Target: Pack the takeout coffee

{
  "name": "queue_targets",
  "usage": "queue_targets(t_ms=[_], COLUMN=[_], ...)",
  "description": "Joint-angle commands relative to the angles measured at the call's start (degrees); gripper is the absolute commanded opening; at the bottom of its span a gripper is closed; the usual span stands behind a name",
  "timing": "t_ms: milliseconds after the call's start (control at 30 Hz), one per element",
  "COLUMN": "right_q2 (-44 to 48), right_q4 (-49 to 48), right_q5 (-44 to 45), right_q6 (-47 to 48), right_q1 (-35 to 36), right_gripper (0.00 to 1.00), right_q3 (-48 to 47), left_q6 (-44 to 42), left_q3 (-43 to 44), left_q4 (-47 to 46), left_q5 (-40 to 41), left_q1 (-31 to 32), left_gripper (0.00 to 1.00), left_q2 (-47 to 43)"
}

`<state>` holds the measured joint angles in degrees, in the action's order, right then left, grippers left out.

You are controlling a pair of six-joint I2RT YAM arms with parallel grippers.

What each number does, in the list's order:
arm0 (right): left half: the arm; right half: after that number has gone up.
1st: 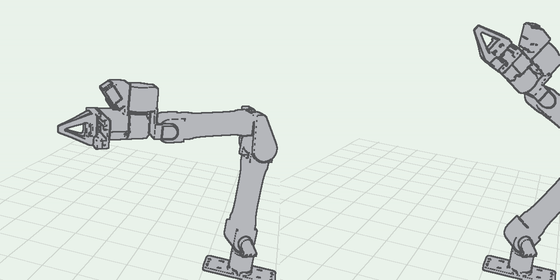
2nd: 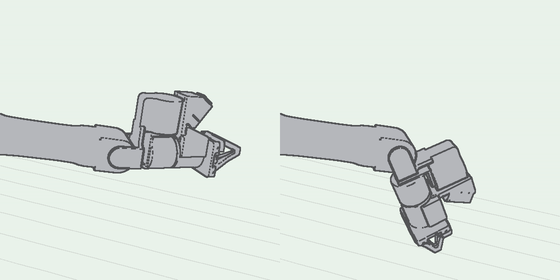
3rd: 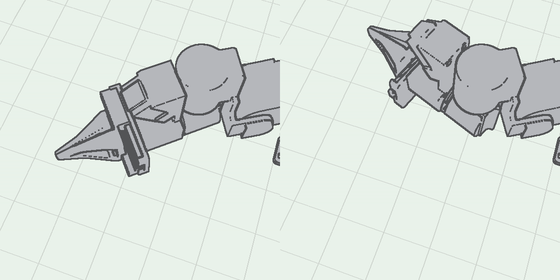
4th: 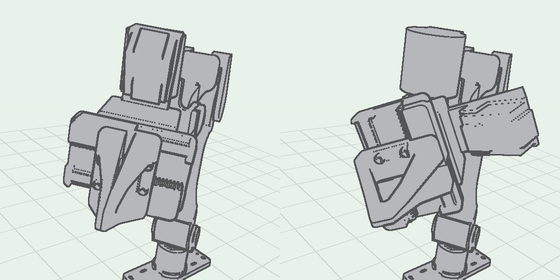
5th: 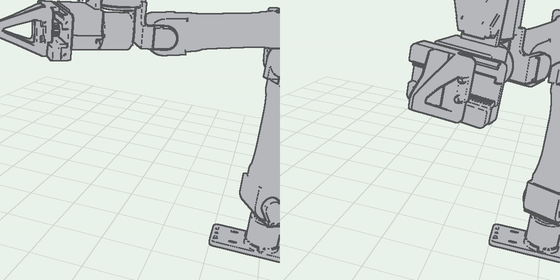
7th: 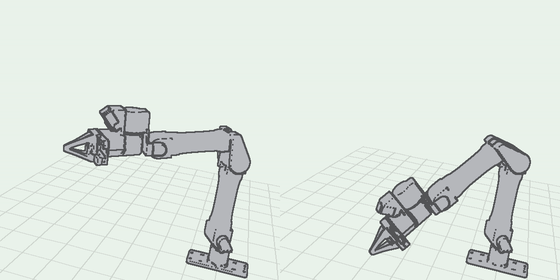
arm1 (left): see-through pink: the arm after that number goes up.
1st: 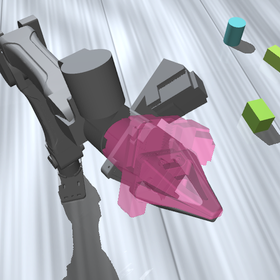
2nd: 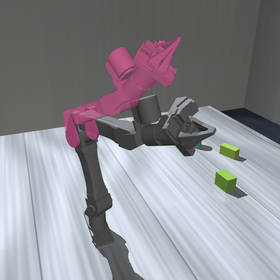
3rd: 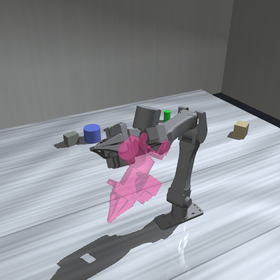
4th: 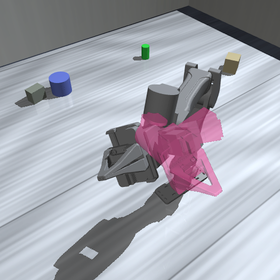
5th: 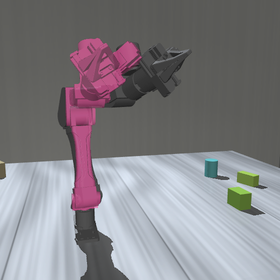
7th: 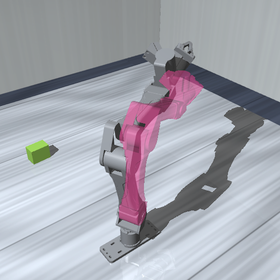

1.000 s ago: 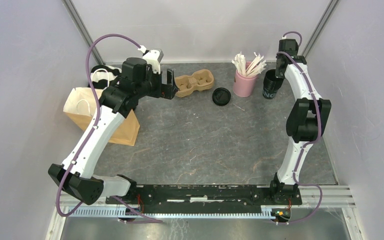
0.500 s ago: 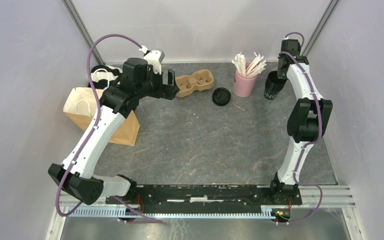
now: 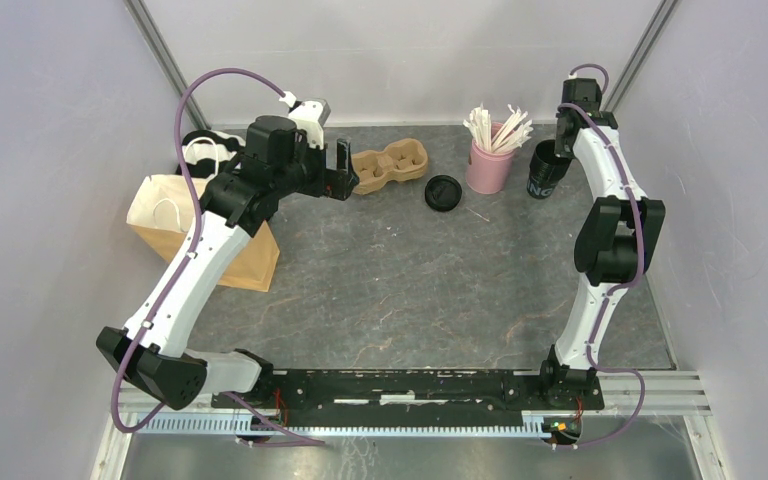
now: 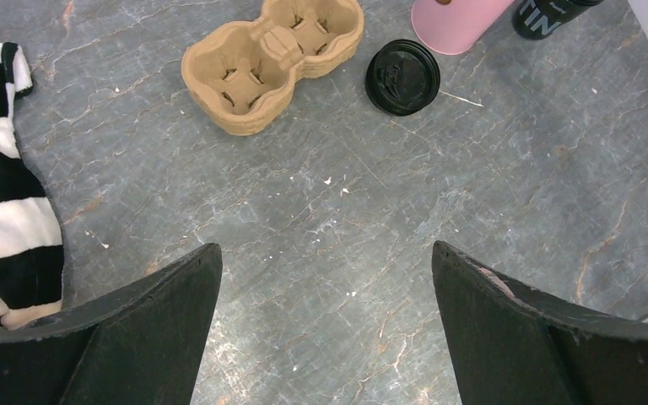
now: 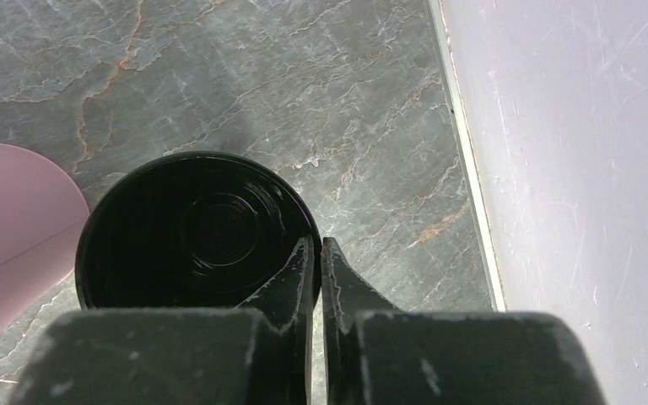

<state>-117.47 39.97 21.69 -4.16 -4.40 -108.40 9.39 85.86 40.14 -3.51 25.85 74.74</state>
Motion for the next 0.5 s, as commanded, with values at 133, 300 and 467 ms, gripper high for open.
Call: queue_targets(t_ms=[133, 300, 467], right_q2=[2.95, 4.65, 6.69], right_q4=[0.23, -1.24, -2.97], right_q5=[0.66, -1.55, -4.57], right_q6=[-0.38, -1.35, -3.18], right_q1=[-0.11, -1.12, -2.50], right_gripper=[0.03, 0.00, 0.00], right_q3=[-1.02, 0.96, 3.19], left_q6=[-2.58, -2.70, -2.73], left_q3=[0.16, 0.22, 0.32], left_q4=[-1.82, -1.82, -1.82], left_q5=[0.07, 0.21, 0.28], left_q1=[0.35, 0.52, 0.60], left_gripper=[1.00, 1.00, 1.00], left_q2=[-0.80, -0.73, -0.65])
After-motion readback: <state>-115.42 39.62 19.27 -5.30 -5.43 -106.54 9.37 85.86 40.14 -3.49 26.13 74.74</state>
